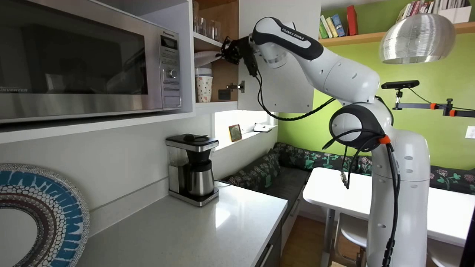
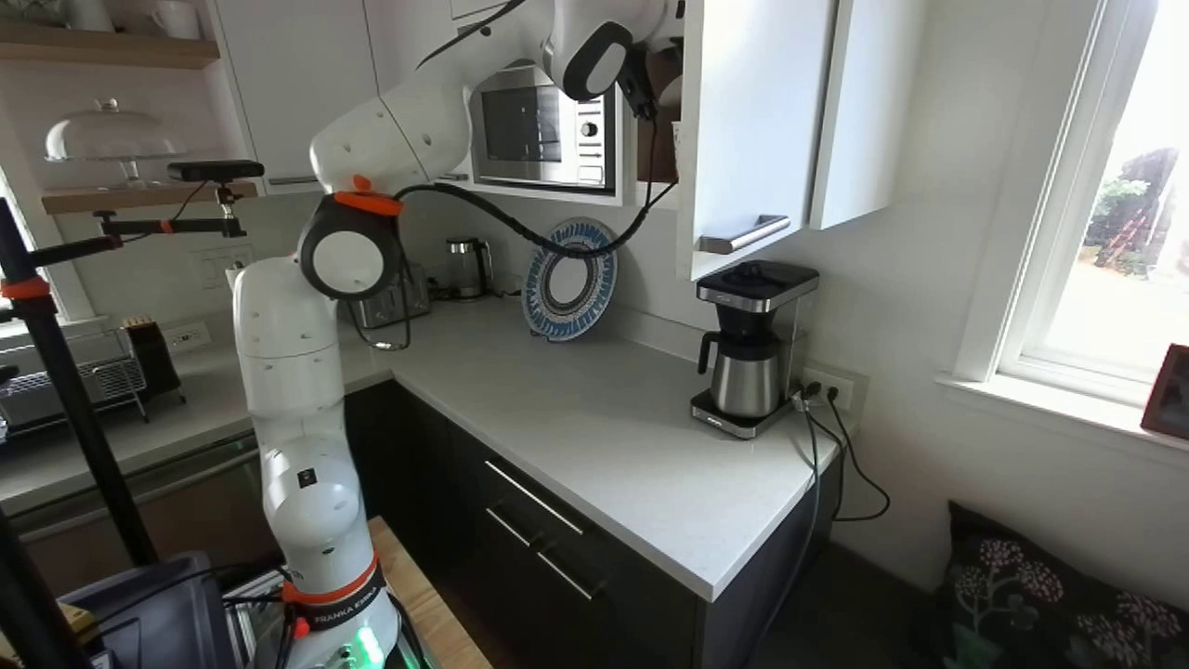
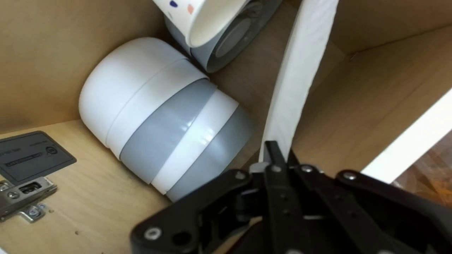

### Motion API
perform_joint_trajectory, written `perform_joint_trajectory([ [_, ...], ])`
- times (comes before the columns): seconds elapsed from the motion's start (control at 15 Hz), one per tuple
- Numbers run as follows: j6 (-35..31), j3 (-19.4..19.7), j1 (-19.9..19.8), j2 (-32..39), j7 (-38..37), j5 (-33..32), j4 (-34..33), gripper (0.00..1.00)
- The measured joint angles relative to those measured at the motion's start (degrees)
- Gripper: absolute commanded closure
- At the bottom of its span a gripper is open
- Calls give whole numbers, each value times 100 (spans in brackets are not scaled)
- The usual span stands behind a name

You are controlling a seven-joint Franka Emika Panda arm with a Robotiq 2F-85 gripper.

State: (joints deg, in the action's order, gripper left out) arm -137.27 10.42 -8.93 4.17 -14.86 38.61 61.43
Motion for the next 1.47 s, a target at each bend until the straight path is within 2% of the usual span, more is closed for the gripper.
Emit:
perform_joint_trajectory([
  [0.33, 246, 105, -145, -283, -279, 100, 13, 100],
  [0.93, 1994, 400, -355, -988, -645, 241, 272, 100],
  [1.47, 2950, 641, -360, -1657, -607, 851, 865, 100],
])
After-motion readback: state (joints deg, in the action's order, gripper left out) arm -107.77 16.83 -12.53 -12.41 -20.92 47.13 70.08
